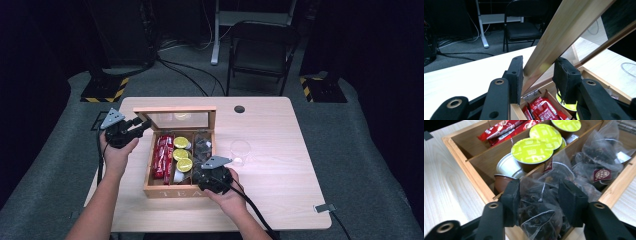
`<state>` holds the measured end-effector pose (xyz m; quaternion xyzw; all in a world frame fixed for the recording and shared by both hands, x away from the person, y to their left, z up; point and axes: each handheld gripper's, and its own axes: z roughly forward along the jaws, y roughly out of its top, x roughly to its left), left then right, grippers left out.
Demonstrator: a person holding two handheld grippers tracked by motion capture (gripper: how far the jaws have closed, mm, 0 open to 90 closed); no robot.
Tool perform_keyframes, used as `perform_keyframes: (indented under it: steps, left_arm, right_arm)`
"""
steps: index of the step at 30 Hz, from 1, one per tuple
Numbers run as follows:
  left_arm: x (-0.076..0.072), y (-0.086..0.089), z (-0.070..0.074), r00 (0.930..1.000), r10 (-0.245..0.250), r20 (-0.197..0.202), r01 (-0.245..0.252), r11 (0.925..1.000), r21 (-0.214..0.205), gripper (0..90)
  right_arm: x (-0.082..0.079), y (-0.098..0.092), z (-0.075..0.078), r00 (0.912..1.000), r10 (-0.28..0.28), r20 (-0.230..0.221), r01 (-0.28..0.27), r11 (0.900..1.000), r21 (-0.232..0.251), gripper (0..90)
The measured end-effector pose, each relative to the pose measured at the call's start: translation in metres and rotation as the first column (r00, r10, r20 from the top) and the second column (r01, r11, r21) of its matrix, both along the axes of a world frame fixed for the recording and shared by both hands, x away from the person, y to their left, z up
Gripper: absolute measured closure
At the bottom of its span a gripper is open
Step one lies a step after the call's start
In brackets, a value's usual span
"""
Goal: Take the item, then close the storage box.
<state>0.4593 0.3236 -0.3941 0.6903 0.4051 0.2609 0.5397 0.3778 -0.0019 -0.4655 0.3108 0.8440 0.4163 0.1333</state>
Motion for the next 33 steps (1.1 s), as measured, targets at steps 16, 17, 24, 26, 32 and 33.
perform_keyframes:
  steps: [16,17,24,26,32,33]
  left_arm:
    - [0.0,0.0,-0.001,1.0,-0.001,-0.002,0.001,1.0,0.002,59.9]
    - [0.0,0.0,-0.001,1.0,-0.001,-0.002,0.001,1.0,0.002,59.9]
    - [0.0,0.0,-0.002,1.0,0.0,-0.001,0.0,1.0,0.004,60.0]
    - [0.0,0.0,-0.002,1.0,-0.001,-0.003,0.001,1.0,0.005,59.9]
    - [0.0,0.0,-0.002,1.0,-0.001,-0.002,0.001,1.0,0.007,59.9]
    - [0.0,0.0,-0.002,1.0,-0.001,-0.002,0.001,1.0,0.007,59.9]
  right_arm:
    - [0.002,-0.001,-0.001,0.9988,0.025,-0.042,-0.025,0.9995,0.018,90.0]
    - [0.002,-0.001,-0.001,0.9991,0.024,-0.033,-0.024,0.9996,0.015,90.0]
    - [0.007,-0.009,0.007,0.9997,0.011,-0.022,-0.009,0.998,0.063,87.3]
    - [0.011,-0.01,0.006,0.9982,0.005,-0.06,-0.001,0.9978,0.067,66.8]
    - [0.014,-0.003,0.001,0.9993,0.021,-0.031,-0.022,0.9997,-0.008,58.7]
    - [0.014,-0.003,0.001,0.9993,0.021,-0.031,-0.022,0.9997,-0.008,58.7]
